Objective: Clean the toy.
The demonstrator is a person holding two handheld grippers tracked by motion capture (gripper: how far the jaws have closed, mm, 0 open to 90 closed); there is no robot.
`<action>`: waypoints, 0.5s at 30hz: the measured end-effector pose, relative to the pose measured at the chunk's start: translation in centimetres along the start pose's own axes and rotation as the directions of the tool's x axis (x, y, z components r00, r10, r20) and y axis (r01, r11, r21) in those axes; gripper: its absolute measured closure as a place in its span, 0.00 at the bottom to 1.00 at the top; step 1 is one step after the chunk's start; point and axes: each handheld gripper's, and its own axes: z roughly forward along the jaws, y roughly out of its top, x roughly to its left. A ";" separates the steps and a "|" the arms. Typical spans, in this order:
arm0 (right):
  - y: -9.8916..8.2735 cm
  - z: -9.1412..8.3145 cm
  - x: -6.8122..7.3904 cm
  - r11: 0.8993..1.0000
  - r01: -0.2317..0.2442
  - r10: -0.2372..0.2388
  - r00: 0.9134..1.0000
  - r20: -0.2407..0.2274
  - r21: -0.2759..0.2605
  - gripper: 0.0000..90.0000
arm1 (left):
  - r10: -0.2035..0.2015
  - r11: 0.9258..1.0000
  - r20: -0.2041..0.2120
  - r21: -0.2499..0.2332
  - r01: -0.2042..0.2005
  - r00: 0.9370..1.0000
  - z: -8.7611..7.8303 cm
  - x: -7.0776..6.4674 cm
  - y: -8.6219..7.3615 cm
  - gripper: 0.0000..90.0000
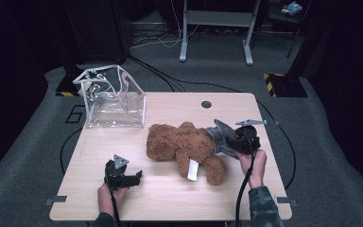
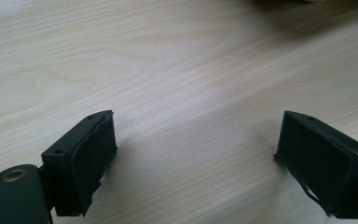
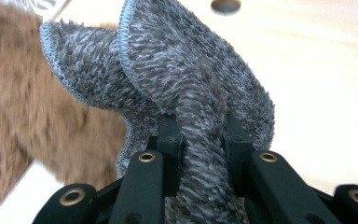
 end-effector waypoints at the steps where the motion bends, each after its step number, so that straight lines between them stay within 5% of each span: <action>1: 0.5 0.2 -0.1 1.000 0.000 0.000 1.000 -0.012 -0.001 0.82 | 0.000 1.000 0.000 0.001 0.000 1.000 0.0 0.0 0.0 0.13; 7: 2.9 2.6 0.1 1.000 -0.016 0.017 0.999 -0.051 0.021 0.82 | 0.000 1.000 0.000 0.000 0.000 1.000 0.0 0.0 0.0 0.13; 15: 3.2 6.5 0.4 0.991 -0.061 0.074 0.992 -0.102 0.120 0.83 | -0.001 1.000 0.001 0.001 0.001 1.000 0.0 0.0 0.0 0.13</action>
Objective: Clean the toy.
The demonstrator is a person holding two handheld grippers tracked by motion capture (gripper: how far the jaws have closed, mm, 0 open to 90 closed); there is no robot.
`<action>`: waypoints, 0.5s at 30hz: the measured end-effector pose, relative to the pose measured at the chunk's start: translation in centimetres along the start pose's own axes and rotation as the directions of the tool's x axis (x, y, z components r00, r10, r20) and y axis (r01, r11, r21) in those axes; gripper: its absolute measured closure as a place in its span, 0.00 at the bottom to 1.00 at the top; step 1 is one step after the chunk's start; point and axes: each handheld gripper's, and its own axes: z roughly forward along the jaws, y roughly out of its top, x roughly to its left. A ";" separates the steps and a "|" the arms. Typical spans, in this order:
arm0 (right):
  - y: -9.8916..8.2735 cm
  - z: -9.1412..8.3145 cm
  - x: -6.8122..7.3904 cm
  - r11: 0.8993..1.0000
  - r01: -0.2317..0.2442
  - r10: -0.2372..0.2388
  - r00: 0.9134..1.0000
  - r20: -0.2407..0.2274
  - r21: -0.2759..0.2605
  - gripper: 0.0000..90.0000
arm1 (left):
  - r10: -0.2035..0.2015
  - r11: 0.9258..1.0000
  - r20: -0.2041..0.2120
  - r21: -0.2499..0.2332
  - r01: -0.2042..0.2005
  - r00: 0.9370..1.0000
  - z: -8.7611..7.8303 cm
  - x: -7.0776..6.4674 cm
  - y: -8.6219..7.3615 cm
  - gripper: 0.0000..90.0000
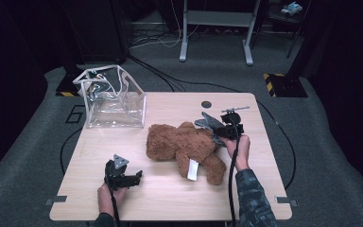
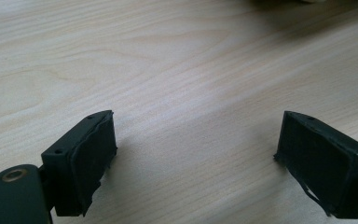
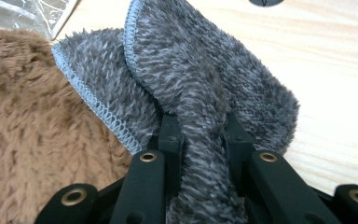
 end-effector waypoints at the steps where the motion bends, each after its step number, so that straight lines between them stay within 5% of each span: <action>1: 0.0 0.3 -0.2 1.000 -0.008 0.008 1.000 0.004 0.012 0.83 | -0.001 1.000 -0.001 -0.003 0.001 1.000 0.0 0.0 0.0 0.13; 7: -0.8 1.4 -1.3 0.995 -0.002 -0.008 0.994 0.110 0.096 0.83 | -0.001 1.000 -0.001 -0.005 0.001 1.000 0.0 0.0 0.0 0.13; 10: -1.4 1.5 -2.3 0.993 -0.064 0.054 0.993 0.108 0.094 0.83 | 0.001 1.000 0.000 0.001 -0.001 1.000 0.0 0.0 0.0 0.13; 15: -1.6 0.6 -3.3 0.992 -0.068 0.046 0.979 0.199 0.109 0.83 | -0.001 1.000 -0.001 -0.002 0.001 1.000 0.0 0.0 0.0 0.13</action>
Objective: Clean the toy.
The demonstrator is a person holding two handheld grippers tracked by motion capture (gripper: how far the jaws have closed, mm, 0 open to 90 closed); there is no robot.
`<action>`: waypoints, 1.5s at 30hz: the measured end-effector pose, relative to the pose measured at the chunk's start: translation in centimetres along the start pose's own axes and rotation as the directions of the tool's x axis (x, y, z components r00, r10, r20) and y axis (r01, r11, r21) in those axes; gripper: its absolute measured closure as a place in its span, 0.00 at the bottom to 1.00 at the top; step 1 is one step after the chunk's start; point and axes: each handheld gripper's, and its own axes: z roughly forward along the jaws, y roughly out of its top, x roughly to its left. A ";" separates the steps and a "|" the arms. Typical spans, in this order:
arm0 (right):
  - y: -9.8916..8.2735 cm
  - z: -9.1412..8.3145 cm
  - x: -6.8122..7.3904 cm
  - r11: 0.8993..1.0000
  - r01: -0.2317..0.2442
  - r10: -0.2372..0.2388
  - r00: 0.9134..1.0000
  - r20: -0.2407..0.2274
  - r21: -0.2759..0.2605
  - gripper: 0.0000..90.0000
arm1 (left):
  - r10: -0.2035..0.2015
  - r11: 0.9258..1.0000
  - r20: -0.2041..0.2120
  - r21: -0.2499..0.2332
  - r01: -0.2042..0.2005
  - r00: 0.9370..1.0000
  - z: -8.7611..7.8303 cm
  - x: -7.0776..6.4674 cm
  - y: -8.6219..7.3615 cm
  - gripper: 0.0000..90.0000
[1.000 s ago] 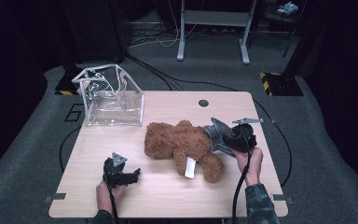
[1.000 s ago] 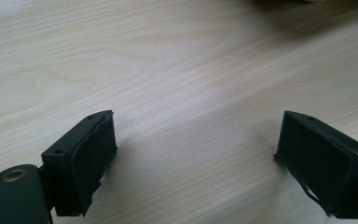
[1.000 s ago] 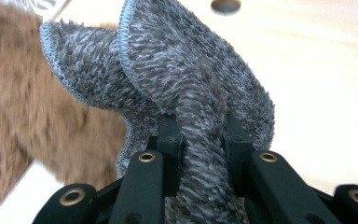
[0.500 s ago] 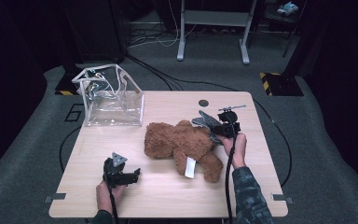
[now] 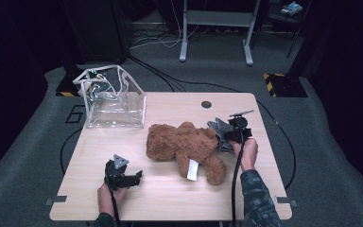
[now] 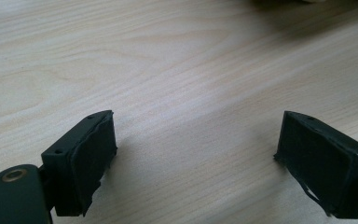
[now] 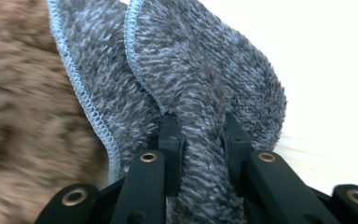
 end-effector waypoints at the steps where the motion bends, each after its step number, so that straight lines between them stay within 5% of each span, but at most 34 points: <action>1: 0.0 -0.3 -0.3 1.000 0.017 -0.017 1.000 0.011 -0.018 0.83 | -0.001 1.000 0.000 -0.003 0.001 1.000 0.0 0.0 0.0 0.13; 4: 0.0 -1.7 -0.6 0.998 -0.004 0.003 1.000 -0.005 -0.058 0.83 | -0.001 1.000 -0.001 -0.003 0.001 1.000 0.0 0.0 0.0 0.13; 9: 0.7 -3.7 0.5 0.991 0.013 -0.027 0.994 -0.108 -0.134 0.83 | -0.002 1.000 -0.001 -0.004 0.002 1.000 0.0 0.0 0.0 0.13; 15: 1.5 -2.0 3.3 0.989 0.106 -0.121 0.980 -0.156 -0.104 0.83 | 0.000 1.000 0.000 0.000 0.000 1.000 0.0 0.0 0.0 0.13; 21: 1.4 0.3 3.1 0.995 0.088 -0.093 0.988 -0.122 -0.040 0.84 | 0.000 1.000 -0.001 -0.003 0.000 1.000 0.0 0.0 0.0 0.13; 24: 0.8 1.2 2.5 0.997 0.078 -0.079 0.995 -0.067 -0.011 0.84 | -0.001 1.000 0.000 -0.004 0.001 1.000 0.0 0.0 0.0 0.13; 32: 0.3 0.3 0.4 0.998 0.060 -0.060 0.997 0.049 0.019 0.83 | -0.002 1.000 -0.001 -0.004 0.002 1.000 0.0 0.0 0.0 0.13; 38: 0.1 -2.5 -0.4 0.996 -0.003 -0.002 0.998 -0.056 -0.086 0.83 | -0.003 1.000 0.000 -0.001 0.003 1.000 0.0 0.0 0.0 0.13; 42: 0.5 -3.6 0.8 0.987 0.032 -0.053 0.990 -0.131 -0.160 0.83 | 0.000 1.000 -0.001 -0.003 0.000 1.000 0.0 0.0 0.0 0.13; 45: 0.8 -2.9 2.4 0.987 0.083 -0.102 0.985 -0.142 -0.138 0.83 | 0.001 1.000 0.000 0.000 -0.001 1.000 0.0 0.0 0.0 0.13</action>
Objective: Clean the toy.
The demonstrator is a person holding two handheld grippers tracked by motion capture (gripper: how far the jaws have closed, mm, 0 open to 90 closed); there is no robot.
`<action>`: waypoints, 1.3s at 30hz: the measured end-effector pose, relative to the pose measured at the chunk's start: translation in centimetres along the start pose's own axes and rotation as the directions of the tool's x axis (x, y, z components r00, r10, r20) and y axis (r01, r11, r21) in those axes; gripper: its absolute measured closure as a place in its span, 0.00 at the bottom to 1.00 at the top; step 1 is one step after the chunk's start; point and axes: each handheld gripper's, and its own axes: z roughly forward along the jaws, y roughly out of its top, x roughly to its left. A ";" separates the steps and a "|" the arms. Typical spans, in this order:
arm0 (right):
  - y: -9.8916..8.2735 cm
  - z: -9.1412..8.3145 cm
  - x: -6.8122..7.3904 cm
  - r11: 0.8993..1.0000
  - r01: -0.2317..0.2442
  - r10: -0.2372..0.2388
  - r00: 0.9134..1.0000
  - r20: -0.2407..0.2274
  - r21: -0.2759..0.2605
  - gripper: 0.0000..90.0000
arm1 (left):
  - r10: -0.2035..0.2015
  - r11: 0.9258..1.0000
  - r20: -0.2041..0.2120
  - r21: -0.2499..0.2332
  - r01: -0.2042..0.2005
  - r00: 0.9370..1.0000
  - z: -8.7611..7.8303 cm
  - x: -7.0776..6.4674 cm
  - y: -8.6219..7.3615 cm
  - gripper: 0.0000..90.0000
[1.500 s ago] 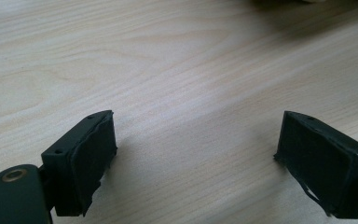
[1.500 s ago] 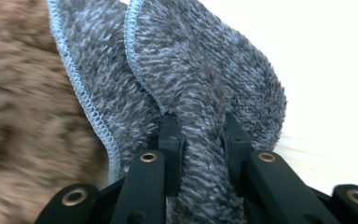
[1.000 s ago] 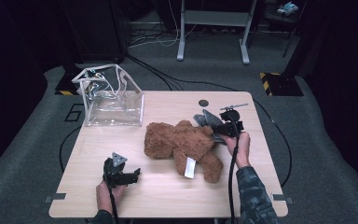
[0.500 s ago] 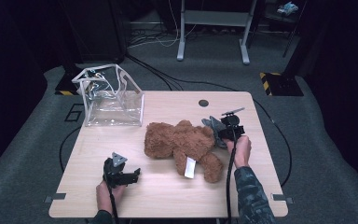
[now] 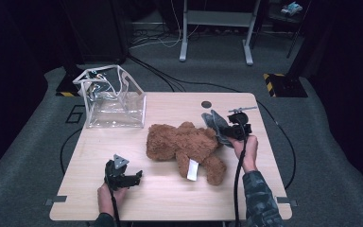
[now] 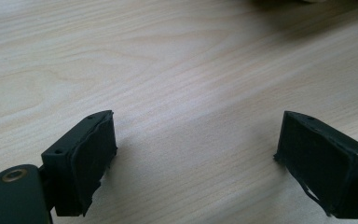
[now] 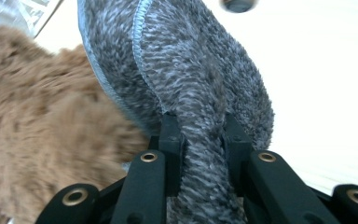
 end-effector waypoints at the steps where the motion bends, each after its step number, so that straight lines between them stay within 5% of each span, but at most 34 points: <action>1: 0.1 0.5 0.3 1.000 0.016 -0.016 1.000 0.002 0.021 0.83 | -0.001 1.000 -0.001 -0.003 0.001 1.000 0.0 0.0 0.0 0.13; 4: -0.1 2.1 0.8 0.998 0.025 -0.026 0.999 0.019 0.054 0.84 | -0.001 1.000 0.000 -0.001 0.001 1.000 0.0 0.0 0.0 0.13; 12: -1.4 4.1 -0.6 0.993 -0.028 0.021 0.998 0.057 0.116 0.84 | -0.001 1.000 -0.001 -0.003 0.001 1.000 0.0 0.0 0.0 0.13; 16: -1.9 4.2 -1.3 0.991 -0.013 -0.003 0.993 0.118 0.135 0.84 | -0.003 1.000 -0.001 -0.005 0.003 1.000 0.0 0.0 0.0 0.13; 21: -2.4 3.5 -2.9 0.983 -0.060 0.023 0.978 0.206 0.176 0.84 | -0.003 1.000 -0.001 -0.005 0.003 1.000 0.0 0.0 0.0 0.13; 27: -2.2 1.1 -3.3 0.993 -0.080 0.067 0.988 0.140 0.089 0.84 | -0.002 1.000 -0.001 -0.004 0.002 1.000 0.0 0.0 0.0 0.13; 35: -1.5 -0.3 -0.1 1.000 -0.021 0.021 0.999 0.035 0.020 0.84 | -0.004 1.000 -0.001 -0.005 0.004 1.000 0.0 0.0 0.0 0.13; 39: -1.8 0.5 0.4 0.999 -0.001 -0.001 0.999 0.035 0.047 0.84 | -0.003 1.000 -0.001 -0.005 0.003 1.000 0.0 0.0 0.0 0.13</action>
